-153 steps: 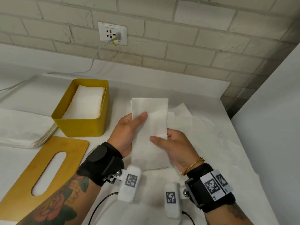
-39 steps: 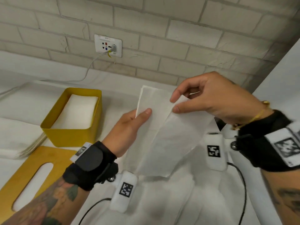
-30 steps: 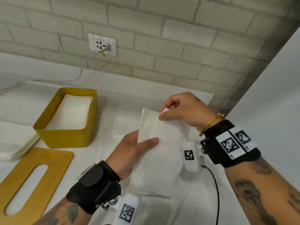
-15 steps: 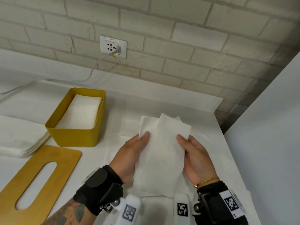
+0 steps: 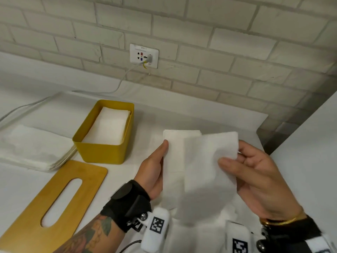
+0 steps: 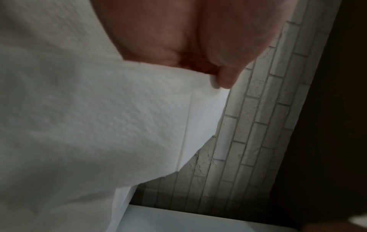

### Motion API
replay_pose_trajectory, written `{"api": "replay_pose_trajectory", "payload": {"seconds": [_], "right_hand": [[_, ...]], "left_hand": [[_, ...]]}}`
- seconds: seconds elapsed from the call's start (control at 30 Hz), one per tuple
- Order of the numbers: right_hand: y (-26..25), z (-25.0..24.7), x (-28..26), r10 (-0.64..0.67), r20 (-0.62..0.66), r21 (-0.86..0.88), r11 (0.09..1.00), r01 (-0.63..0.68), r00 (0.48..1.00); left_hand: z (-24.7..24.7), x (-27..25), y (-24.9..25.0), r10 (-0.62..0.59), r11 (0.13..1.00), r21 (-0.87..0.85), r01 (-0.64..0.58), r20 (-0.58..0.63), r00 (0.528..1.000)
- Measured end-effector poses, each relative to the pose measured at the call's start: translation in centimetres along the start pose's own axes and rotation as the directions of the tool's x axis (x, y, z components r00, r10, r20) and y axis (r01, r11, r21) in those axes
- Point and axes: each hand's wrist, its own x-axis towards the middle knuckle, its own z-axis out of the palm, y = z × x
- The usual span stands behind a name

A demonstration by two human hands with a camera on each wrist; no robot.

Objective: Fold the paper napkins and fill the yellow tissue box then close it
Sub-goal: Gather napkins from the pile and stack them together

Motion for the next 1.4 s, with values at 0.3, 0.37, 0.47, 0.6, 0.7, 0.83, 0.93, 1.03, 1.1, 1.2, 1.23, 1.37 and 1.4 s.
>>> {"api": "replay_pose_trajectory", "payload": {"seconds": [0.3,0.37,0.47,0.6,0.7,0.83,0.93,1.03,1.1,1.2,1.23,1.37,1.4], "right_hand": [[5.2,1.0,4.4,0.085,-0.393,-0.146,0.977,-0.153,0.916],[5.4,1.0,4.5,0.089,-0.394,-0.158,0.974,-0.163,0.915],[5.6,0.9,4.6,0.09,-0.397,-0.18,0.968,-0.174,0.913],[5.7,0.8,4.9,0.093,-0.407,-0.194,0.963,-0.186,0.909],[5.9,0.7,5.1,0.09,-0.415,-0.204,0.961,-0.188,0.906],[6.3,0.8,5.2,0.089,-0.426,-0.209,0.958,-0.194,0.9],[6.8,1.1,4.6,0.107,-0.418,-0.191,0.961,-0.202,0.902],[7.8,0.9,3.3,0.178,-0.383,-0.221,0.935,-0.277,0.907],[8.8,0.5,2.2,0.241,-0.362,-0.264,0.9,-0.347,0.9],[9.7,-0.2,0.7,0.318,-0.356,-0.294,0.855,-0.428,0.879],[9.6,-0.5,0.3,0.323,-0.356,-0.3,0.849,-0.435,0.877],[7.6,-1.9,0.2,0.23,-0.407,-0.343,0.859,-0.381,0.884],[7.0,-2.2,0.6,0.205,-0.426,-0.349,0.862,-0.369,0.881]], "left_hand": [[0.5,-0.9,-0.7,-0.018,0.999,-0.028,0.019,0.057,0.998],[0.3,-1.0,-0.7,-0.014,0.999,-0.03,0.015,0.054,0.998],[0.4,-1.1,-0.6,-0.005,1.0,-0.016,0.005,0.045,0.999],[0.7,-1.2,-0.4,-0.004,1.0,0.031,0.002,0.078,0.997],[0.8,-1.0,-0.3,0.004,0.995,0.098,-0.012,0.085,0.996],[0.6,-0.7,-0.5,0.007,0.99,0.143,-0.014,0.052,0.999],[0.5,-0.7,-0.3,0.024,0.987,0.159,-0.027,0.023,0.999],[0.4,-0.5,0.7,0.064,0.985,0.162,-0.061,-0.015,0.998],[0.3,-0.4,1.6,0.093,0.982,0.169,-0.086,-0.034,0.995],[0.2,-0.4,3.0,0.129,0.978,0.172,-0.119,-0.047,0.991],[0.1,-0.5,3.4,0.141,0.978,0.165,-0.131,-0.053,0.989],[-0.2,-1.0,4.6,0.195,0.975,0.126,-0.183,-0.085,0.977],[-0.4,-1.2,4.8,0.201,0.974,0.12,-0.189,-0.089,0.976]]}}
